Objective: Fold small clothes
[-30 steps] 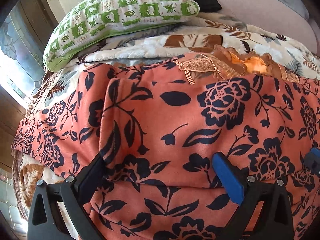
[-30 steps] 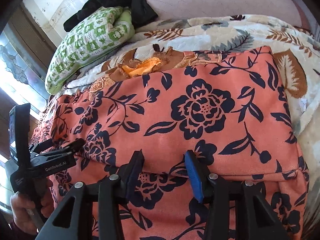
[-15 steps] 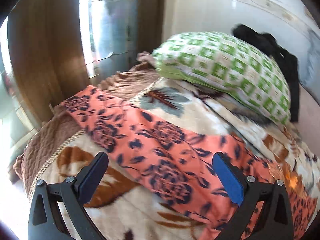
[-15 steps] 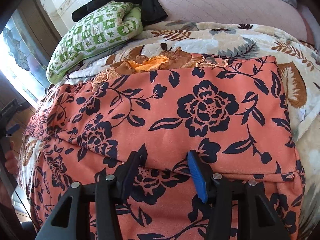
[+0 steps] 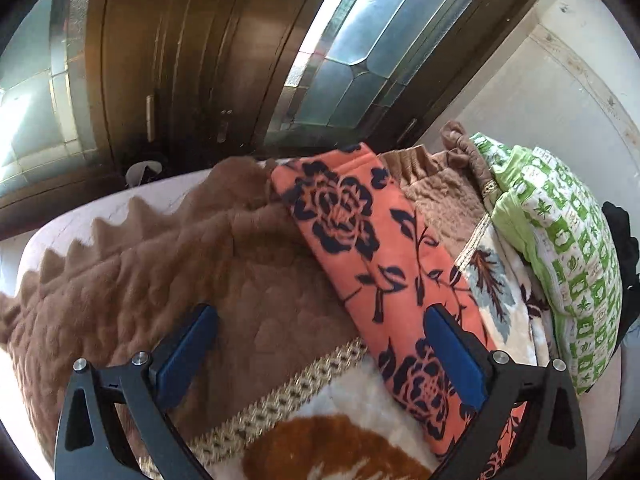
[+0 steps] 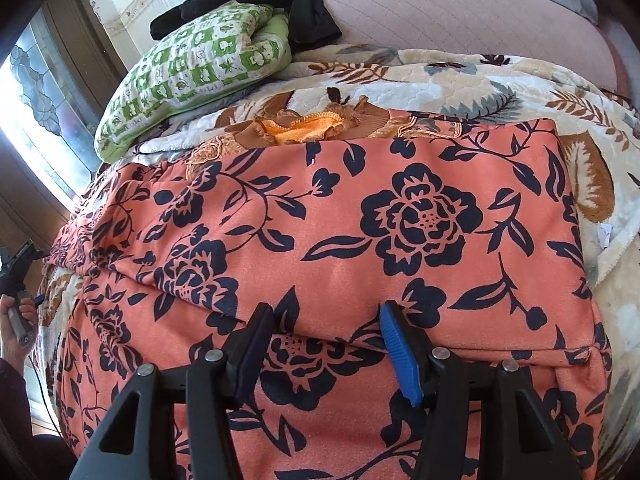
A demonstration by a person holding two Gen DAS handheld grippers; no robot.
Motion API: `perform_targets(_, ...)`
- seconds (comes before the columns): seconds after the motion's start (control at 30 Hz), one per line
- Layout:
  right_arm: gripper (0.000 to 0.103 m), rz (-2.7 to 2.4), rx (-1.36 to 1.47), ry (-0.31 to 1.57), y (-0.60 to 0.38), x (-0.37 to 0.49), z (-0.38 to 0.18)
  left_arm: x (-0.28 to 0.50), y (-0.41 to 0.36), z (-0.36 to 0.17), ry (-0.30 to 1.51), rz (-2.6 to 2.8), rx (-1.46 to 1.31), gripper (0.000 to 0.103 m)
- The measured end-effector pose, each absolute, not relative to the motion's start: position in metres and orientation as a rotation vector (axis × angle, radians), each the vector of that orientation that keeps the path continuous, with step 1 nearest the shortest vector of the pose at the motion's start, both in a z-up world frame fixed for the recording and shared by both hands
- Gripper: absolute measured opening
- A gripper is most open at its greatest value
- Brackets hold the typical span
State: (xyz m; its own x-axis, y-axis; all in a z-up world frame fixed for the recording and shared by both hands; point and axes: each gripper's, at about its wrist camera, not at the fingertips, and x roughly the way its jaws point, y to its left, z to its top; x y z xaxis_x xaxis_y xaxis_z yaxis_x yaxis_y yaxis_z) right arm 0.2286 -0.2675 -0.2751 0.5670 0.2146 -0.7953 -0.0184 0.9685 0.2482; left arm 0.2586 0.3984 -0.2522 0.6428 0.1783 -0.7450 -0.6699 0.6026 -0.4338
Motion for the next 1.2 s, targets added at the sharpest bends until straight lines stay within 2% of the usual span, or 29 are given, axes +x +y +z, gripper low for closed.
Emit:
perform_targets(0.2,0.063,0.141,0.227,0.955,-0.267,0.231,-0.276,0.290,0.406,-0.258,0.668,0.501,-0.738,0.102)
perform_targets(0.23,0.063,0.141,0.223,0.953,-0.266,0.231,-0.276,0.295,0.404,-0.257,0.666,0.510,-0.717,0.098)
perform_targets(0.27,0.063,0.142,0.219,0.953,-0.265,0.232,-0.276,0.301,0.402,-0.258,0.676,0.491,-0.712,0.090)
perform_targets(0.33,0.064,0.145,0.224,0.954,-0.266,0.233,-0.276,0.310,0.399,-0.259,0.707,0.490,-0.699,0.040)
perform_targets(0.37,0.064,0.148,0.234,0.955,-0.267,0.233,-0.276,0.313,0.397,-0.260,0.718,0.491,-0.691,0.029)
perform_targets(0.4,0.062,0.150,0.246,0.956,-0.268,0.233,-0.276,0.315,0.394,-0.260,0.728,0.488,-0.690,0.012)
perform_targets(0.43,0.062,0.154,0.261,0.956,-0.270,0.233,-0.275,0.317,0.390,-0.260,0.739,0.489,-0.690,0.007)
perform_targets(0.57,0.044,0.142,0.340,0.963,-0.283,0.234,-0.273,0.320,0.345,-0.222,0.694,0.462,-0.557,0.005)
perform_targets(0.6,0.043,0.141,0.365,0.963,-0.287,0.235,-0.271,0.320,0.325,-0.208,0.672,0.440,-0.504,0.005)
perform_targets(0.83,0.042,0.105,0.437,0.889,-0.311,0.229,-0.245,0.323,0.129,-0.135,0.622,0.081,-0.225,0.005)
perform_targets(0.93,0.042,0.085,0.462,0.840,-0.324,0.225,-0.229,0.317,0.024,-0.136,0.650,-0.095,-0.106,0.005)
perform_targets(1.07,0.043,0.048,0.517,0.771,-0.354,0.218,-0.213,0.303,-0.113,-0.171,0.785,-0.338,0.062,0.007)
perform_targets(1.17,0.046,-0.005,0.568,0.718,-0.386,0.214,-0.209,0.286,-0.169,-0.192,0.914,-0.475,0.153,0.024)
perform_targets(1.2,0.056,-0.026,0.582,0.704,-0.396,0.212,-0.208,0.276,-0.173,-0.188,0.907,-0.502,0.165,0.040)
